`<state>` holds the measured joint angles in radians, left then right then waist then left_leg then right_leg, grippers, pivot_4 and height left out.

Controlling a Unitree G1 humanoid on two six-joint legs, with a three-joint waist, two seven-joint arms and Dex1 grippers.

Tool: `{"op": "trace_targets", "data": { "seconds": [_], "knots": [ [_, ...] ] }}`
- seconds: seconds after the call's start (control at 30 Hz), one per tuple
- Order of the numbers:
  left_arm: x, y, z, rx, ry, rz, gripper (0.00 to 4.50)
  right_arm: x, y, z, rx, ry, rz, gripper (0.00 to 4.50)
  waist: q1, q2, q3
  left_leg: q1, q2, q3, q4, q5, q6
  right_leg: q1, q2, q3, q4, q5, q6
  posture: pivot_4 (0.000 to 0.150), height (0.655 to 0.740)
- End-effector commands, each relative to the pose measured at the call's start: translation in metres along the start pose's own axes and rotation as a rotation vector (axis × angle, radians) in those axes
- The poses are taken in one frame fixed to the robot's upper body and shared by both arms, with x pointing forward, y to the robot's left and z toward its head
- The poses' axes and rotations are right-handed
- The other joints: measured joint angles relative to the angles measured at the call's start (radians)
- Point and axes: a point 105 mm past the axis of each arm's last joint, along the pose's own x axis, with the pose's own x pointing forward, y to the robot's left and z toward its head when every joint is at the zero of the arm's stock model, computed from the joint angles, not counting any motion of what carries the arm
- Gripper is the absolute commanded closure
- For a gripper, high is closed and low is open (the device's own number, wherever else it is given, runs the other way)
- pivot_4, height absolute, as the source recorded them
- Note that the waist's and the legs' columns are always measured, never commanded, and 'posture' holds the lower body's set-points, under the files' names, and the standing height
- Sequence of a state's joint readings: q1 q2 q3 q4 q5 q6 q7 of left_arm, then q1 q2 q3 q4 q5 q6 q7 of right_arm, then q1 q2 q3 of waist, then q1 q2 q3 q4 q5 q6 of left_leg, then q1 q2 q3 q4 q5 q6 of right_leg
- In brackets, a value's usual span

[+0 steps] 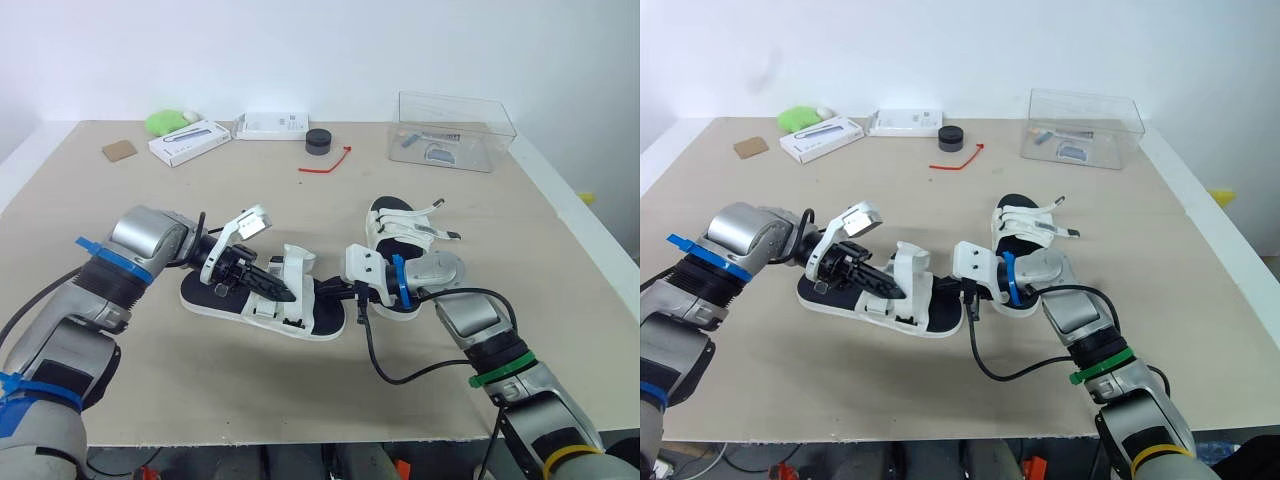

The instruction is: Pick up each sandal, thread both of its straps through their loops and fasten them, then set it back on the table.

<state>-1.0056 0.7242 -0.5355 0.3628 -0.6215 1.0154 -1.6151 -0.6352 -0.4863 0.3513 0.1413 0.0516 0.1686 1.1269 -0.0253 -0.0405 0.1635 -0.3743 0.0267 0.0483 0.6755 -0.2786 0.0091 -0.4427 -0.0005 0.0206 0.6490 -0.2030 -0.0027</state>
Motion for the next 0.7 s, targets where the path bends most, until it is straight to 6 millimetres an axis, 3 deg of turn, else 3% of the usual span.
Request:
{"op": "trace_targets", "data": {
  "seconds": [0.03,0.3,0.7],
  "knots": [
    [0.001,0.002,-0.001,0.027,0.045,0.021,4.47,-0.001,0.003,-0.002,-0.011,0.016,0.006,4.50,0.001,0.000,0.000,0.000,0.000,0.000,0.000,0.000,0.000,0.000,0.000,0.000,0.000,0.000,0.000,0.150,0.7400],
    [0.004,0.023,0.006,0.135,0.038,0.096,4.47,-0.002,0.002,0.001,-0.026,0.012,-0.008,4.50,0.001,0.000,0.000,0.000,-0.001,0.000,0.000,0.000,0.000,0.000,0.000,-0.001,0.000,0.000,0.000,0.150,0.7400],
    [0.007,0.022,0.011,0.192,0.034,0.074,4.47,-0.014,0.003,0.014,-0.028,-0.003,-0.029,4.50,0.001,0.000,0.000,-0.001,-0.001,0.000,0.000,0.000,0.001,0.000,-0.002,0.000,0.000,0.000,0.000,0.150,0.7400]
  ]
}}
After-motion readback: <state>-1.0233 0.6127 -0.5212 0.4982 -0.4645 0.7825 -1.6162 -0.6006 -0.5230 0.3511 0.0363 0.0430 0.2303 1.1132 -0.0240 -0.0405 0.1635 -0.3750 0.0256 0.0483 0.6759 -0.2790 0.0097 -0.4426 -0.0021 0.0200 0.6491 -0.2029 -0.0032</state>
